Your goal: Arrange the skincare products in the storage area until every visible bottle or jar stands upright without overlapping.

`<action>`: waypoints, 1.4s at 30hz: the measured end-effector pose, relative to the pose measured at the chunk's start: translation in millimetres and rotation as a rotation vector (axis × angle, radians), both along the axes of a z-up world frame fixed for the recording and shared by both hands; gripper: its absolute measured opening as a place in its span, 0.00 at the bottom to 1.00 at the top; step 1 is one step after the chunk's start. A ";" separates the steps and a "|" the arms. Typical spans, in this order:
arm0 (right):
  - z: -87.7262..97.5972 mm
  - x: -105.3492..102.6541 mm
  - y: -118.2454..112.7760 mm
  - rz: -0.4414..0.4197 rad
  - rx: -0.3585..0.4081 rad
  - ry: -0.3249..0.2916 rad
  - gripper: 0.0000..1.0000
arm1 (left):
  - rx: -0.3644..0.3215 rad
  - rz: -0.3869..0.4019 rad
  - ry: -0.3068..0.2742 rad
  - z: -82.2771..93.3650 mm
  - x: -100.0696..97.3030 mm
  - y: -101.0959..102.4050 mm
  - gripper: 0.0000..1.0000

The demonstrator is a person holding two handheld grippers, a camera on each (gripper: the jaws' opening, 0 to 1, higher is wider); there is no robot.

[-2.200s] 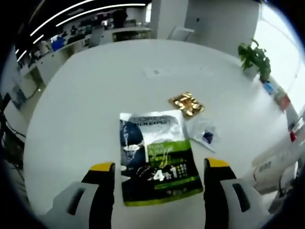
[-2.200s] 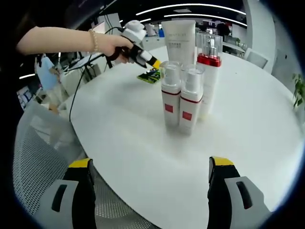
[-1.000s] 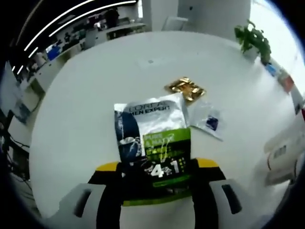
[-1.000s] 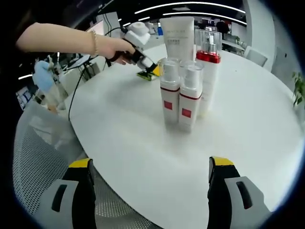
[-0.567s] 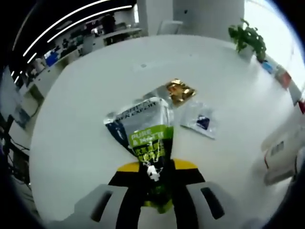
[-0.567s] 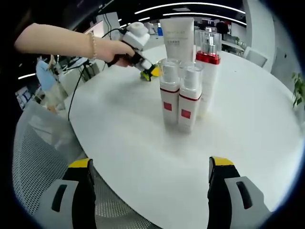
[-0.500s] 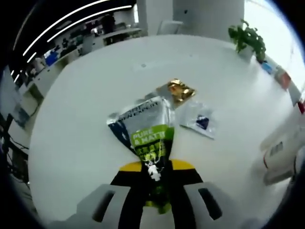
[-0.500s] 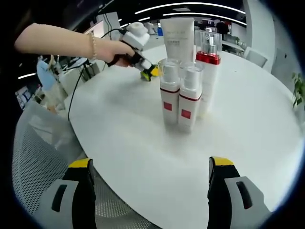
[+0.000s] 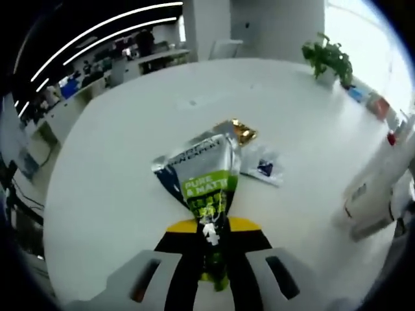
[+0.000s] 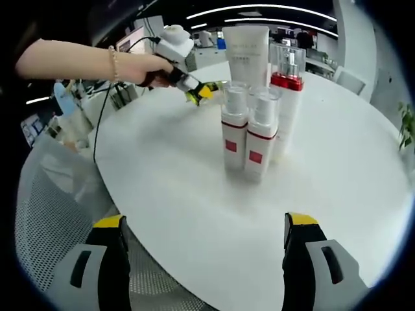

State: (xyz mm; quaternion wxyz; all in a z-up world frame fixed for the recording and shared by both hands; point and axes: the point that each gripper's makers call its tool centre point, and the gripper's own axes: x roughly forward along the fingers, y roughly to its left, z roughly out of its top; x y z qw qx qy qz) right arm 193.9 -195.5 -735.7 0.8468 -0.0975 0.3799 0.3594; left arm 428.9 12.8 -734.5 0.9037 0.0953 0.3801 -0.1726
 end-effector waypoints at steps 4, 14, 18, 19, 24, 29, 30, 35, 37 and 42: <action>0.6 -0.7 1.1 0.009 -0.005 -0.008 0.98 | -0.007 -0.031 -0.020 13.4 -11.5 -2.2 0.11; 4.2 1.2 0.6 0.007 -0.001 -0.026 0.99 | -0.062 -0.031 -0.081 40.3 -41.1 0.7 0.12; 5.5 0.3 2.3 0.022 0.000 -0.032 0.99 | -0.049 -0.052 -0.116 50.1 -51.1 2.0 0.12; 5.6 0.0 2.7 0.026 -0.001 -0.033 0.99 | -0.046 -0.052 -0.120 51.1 -53.1 2.9 0.12; 7.1 -1.3 6.0 0.052 0.000 -0.041 0.99 | 0.000 -0.081 -0.157 59.0 -67.0 3.9 0.12; 10.1 -1.7 10.7 0.061 0.030 -0.042 0.99 | 0.002 -0.084 -0.192 73.6 -83.1 4.2 0.12; 10.5 -1.8 11.6 0.063 0.040 -0.040 0.99 | 0.000 -0.084 -0.199 76.4 -85.8 2.2 0.13; 12.0 -3.0 14.4 0.068 0.064 -0.033 0.98 | -0.045 -0.063 -0.235 94.0 -100.8 2.4 0.13; 13.5 -3.0 16.1 0.064 0.086 -0.024 0.98 | -0.053 -0.060 -0.246 100.9 -106.2 0.9 0.13; 20.7 -0.6 15.4 0.024 0.146 -0.014 0.96 | -0.013 -0.096 -0.301 116.8 -124.6 -4.9 0.13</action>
